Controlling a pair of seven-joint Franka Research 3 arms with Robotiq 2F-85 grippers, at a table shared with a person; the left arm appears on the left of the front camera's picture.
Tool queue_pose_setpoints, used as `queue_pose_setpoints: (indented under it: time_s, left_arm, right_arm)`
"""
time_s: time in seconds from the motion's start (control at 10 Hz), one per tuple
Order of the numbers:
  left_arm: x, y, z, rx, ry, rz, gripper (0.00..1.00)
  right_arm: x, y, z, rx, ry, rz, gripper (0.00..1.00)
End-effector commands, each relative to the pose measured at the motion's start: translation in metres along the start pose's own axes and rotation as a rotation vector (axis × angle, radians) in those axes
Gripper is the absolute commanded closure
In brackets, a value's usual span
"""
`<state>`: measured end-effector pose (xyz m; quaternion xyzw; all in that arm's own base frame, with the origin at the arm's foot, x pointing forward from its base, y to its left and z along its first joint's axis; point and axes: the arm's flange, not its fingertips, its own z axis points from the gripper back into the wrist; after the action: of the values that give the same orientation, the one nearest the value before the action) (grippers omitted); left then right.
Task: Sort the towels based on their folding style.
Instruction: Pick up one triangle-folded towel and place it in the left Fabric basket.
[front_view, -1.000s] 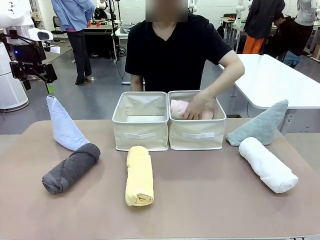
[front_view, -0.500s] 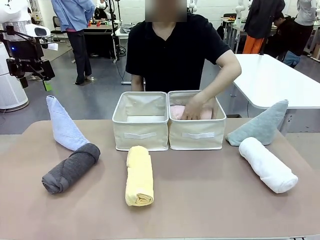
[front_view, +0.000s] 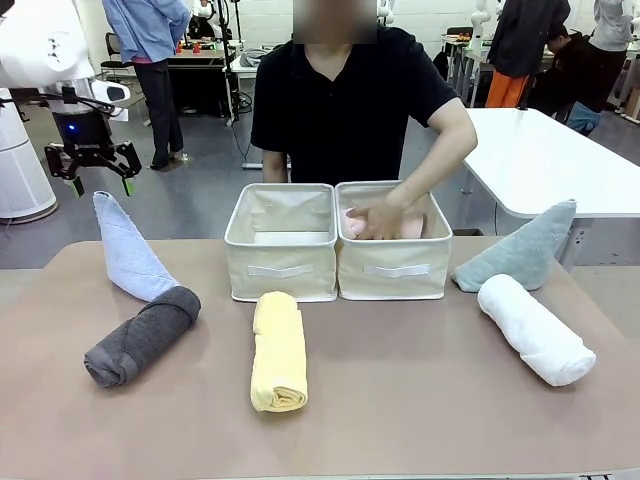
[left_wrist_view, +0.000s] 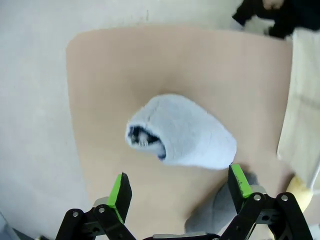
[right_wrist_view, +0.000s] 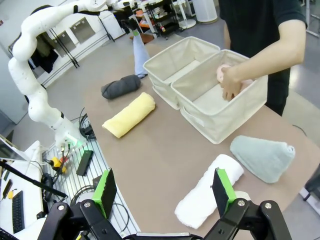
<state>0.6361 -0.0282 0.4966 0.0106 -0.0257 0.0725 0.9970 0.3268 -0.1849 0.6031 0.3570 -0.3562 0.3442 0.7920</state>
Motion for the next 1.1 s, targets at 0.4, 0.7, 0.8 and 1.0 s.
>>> queue_pose_setpoints:
  time_s: [0.4, 0.7, 0.8, 1.0]
  left_arm:
    - [0.010, -0.012, -0.024, 0.122, 0.001, 0.117, 0.00]
    - [0.022, -0.004, -0.034, 0.110, -0.008, 0.153, 0.00]
    - [0.026, -0.001, -0.037, 0.102, 0.003, 0.156, 0.00]
    - [0.035, 0.005, -0.042, 0.075, 0.003, 0.167, 0.00]
  right_arm:
    - [-0.001, -0.002, 0.000, -0.004, -0.005, 0.006, 0.00]
    - [-0.001, -0.002, 0.000, -0.004, -0.005, 0.006, 0.00]
    - [-0.001, -0.002, 0.000, -0.004, -0.005, 0.006, 0.00]
    - [-0.001, -0.002, 0.000, -0.004, -0.005, 0.006, 0.00]
